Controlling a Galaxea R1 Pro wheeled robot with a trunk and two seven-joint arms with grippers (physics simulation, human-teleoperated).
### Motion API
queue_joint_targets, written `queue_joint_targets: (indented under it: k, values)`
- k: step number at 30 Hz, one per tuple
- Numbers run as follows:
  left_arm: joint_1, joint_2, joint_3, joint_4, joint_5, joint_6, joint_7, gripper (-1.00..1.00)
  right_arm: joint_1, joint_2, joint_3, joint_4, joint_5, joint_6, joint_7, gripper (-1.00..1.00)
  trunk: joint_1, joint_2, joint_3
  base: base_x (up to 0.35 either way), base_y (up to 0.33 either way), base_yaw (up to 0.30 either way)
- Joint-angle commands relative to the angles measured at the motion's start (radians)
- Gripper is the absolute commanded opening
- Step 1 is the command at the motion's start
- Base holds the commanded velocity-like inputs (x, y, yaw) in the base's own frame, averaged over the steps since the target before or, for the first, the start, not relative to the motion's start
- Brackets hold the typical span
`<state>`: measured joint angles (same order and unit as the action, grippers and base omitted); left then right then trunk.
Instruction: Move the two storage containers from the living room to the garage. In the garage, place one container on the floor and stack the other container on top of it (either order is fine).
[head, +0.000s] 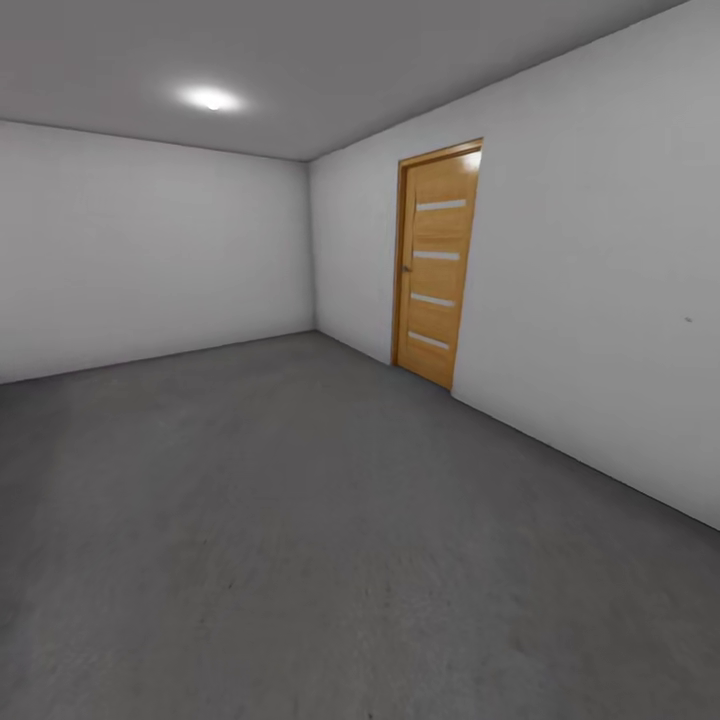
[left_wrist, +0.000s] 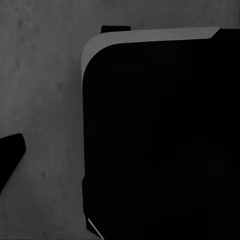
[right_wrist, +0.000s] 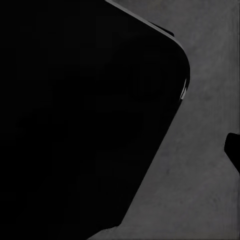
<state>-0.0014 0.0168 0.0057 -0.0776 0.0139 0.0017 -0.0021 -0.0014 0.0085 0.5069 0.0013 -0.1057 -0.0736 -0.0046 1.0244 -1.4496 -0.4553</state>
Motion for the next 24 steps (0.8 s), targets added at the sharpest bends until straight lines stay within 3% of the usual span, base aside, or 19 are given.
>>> queue_joint_targets:
  k: [1, 24]
  values:
    - [0.0, 0.0, 0.0, -0.001, 0.001, 0.0, 0.0, 1.0, 0.0, 0.0, 0.008, 0.0, -0.011, -0.003, -0.001, 1.0, 0.001, 0.0, -0.001, 0.323, 0.0, 0.0]
    - [0.0, 0.0, 0.0, 0.001, 0.001, 0.001, 0.001, 1.0, 0.0, 0.001, 0.009, 0.0, -0.011, -0.003, -0.001, 1.0, 0.001, 0.0, -0.001, 0.323, 0.0, 0.0]
